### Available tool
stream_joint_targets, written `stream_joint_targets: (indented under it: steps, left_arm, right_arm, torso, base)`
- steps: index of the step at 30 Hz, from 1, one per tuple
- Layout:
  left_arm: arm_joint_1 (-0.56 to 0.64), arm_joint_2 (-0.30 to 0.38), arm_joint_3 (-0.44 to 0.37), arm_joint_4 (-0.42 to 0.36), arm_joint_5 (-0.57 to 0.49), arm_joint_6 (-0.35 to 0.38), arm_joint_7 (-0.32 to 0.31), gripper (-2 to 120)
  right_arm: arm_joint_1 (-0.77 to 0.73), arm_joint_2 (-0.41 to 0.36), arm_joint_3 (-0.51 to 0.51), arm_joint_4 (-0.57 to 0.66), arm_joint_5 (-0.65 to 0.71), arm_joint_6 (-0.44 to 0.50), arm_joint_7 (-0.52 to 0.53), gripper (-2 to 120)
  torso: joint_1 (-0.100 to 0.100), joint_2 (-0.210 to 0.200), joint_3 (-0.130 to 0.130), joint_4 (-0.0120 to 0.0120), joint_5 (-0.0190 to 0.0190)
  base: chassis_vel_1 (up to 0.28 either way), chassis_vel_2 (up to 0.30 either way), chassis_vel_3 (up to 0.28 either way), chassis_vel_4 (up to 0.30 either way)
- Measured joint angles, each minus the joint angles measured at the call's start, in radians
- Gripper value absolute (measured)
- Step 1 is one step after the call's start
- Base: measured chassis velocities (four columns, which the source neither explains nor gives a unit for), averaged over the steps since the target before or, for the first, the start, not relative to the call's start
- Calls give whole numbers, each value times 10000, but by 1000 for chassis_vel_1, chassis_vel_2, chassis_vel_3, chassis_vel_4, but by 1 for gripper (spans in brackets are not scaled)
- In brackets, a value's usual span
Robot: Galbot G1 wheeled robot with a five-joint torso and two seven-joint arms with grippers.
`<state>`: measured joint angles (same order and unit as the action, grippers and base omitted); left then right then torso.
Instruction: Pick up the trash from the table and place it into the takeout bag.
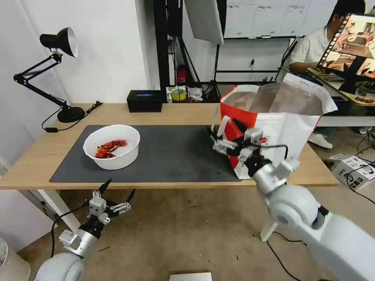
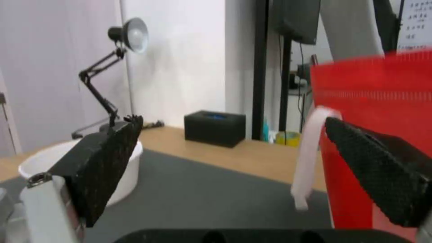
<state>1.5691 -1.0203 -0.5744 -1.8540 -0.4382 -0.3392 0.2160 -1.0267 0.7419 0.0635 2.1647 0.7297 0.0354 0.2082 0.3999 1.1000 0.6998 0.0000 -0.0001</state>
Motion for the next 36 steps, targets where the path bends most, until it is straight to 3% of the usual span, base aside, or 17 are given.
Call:
stream_joint_targets:
  steps: [6,9,17,36]
  left_arm:
    - [58,-91,-57,-44,18,-24,7,100]
    - [68,-99,-62,-59,24,-30,12,100]
    - [102,-114,-63,-147,35,-32,21,100]
    - [357,-185,-205,-305,61,-101,22,100]
  right_arm:
    - [-1733,364,608,85,-1057,226,0,100]
    - [-3125,879,1169,78,-1991,538,100,100]
    - [-4969,1754,1877,-93,-3323,1141,447,100]
    - [-6271,2656,2062,-299,-4075,1307,1085,100]
  torso:
    - [0,0,0,0,0]
    - [-1,0,0,-1,1]
    - [-1,1,0,-1,1]
    - [0,0,1,0,0]
  base:
    - [0,0,0,0]
    - [0,0,0,0]
    - [0,0,0,0]
    - [0,0,0,0]
